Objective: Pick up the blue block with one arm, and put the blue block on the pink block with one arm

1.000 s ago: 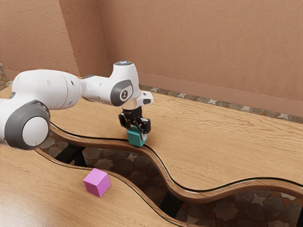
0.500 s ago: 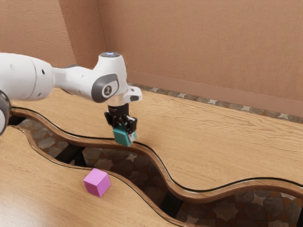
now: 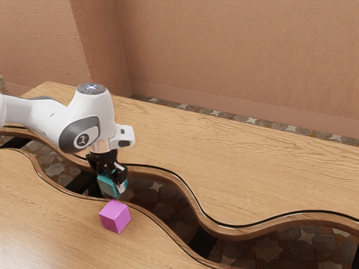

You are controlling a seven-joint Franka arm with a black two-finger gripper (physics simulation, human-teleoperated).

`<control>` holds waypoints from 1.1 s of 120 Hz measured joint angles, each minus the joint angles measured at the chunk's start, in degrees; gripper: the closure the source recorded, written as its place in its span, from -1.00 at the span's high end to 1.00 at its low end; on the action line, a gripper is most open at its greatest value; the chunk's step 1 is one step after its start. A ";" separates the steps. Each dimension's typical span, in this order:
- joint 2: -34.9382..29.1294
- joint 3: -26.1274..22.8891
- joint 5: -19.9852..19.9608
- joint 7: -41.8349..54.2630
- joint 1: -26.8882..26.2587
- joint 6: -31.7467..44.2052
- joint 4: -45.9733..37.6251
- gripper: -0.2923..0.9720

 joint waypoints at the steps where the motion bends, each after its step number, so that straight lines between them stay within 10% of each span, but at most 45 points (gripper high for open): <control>1: -0.34 0.00 0.00 -0.06 -0.04 0.06 -0.47 -0.22; 132: -5.10 -0.53 -3.20 -8.21 -2.15 1.77 -8.92 -0.22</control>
